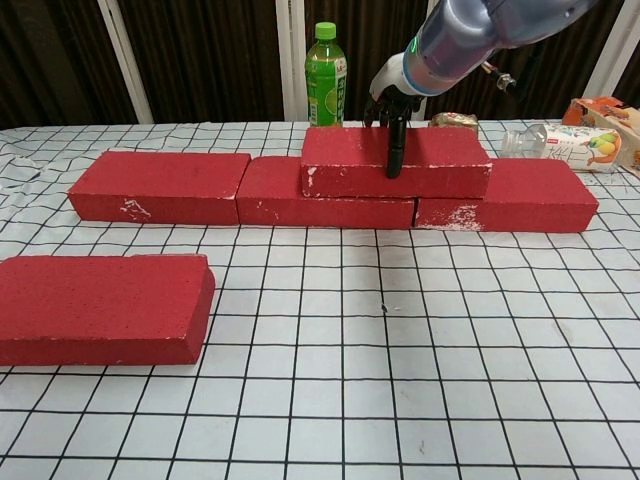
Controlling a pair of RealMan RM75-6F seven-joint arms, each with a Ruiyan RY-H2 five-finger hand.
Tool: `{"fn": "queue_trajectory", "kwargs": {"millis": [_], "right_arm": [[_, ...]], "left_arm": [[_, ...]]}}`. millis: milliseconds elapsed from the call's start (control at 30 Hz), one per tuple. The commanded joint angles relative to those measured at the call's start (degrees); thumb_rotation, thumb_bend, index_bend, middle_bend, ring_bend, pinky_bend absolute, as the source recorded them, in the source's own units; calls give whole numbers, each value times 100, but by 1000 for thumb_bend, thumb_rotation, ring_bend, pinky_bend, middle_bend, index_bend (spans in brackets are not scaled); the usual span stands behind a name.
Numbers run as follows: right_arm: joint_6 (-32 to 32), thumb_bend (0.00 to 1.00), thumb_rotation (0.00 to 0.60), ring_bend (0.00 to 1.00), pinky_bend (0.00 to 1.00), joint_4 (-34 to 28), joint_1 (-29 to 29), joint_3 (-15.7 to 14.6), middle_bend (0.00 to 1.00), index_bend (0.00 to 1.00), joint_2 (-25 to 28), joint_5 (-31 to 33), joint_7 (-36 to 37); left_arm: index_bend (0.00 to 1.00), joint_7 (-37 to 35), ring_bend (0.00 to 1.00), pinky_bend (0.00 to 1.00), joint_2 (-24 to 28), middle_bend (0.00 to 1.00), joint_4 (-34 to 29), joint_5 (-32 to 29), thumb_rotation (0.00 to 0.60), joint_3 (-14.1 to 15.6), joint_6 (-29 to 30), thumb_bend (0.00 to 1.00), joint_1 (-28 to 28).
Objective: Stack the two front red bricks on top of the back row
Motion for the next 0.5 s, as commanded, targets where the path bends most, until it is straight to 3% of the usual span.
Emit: {"fn": "queue_trajectory", "kwargs": {"millis": [33, 300, 500], "right_arm": [[34, 193, 600, 19, 0, -15, 6, 11, 103, 81, 4, 37, -42], [131, 193, 600, 0, 0, -194, 27, 105, 9, 0, 127, 186, -198], [223, 193, 600, 0, 0, -1014, -64, 389, 0, 0, 833, 141, -29]], "left_arm": [[69, -8, 0, 37, 3, 4, 1, 1, 600, 1, 0, 160, 1], [69, -11, 0, 37, 4, 4, 1, 12, 600, 5, 6, 160, 1], [69, -69, 0, 37, 5, 0, 33, 13, 600, -13, 38, 161, 14]]}}
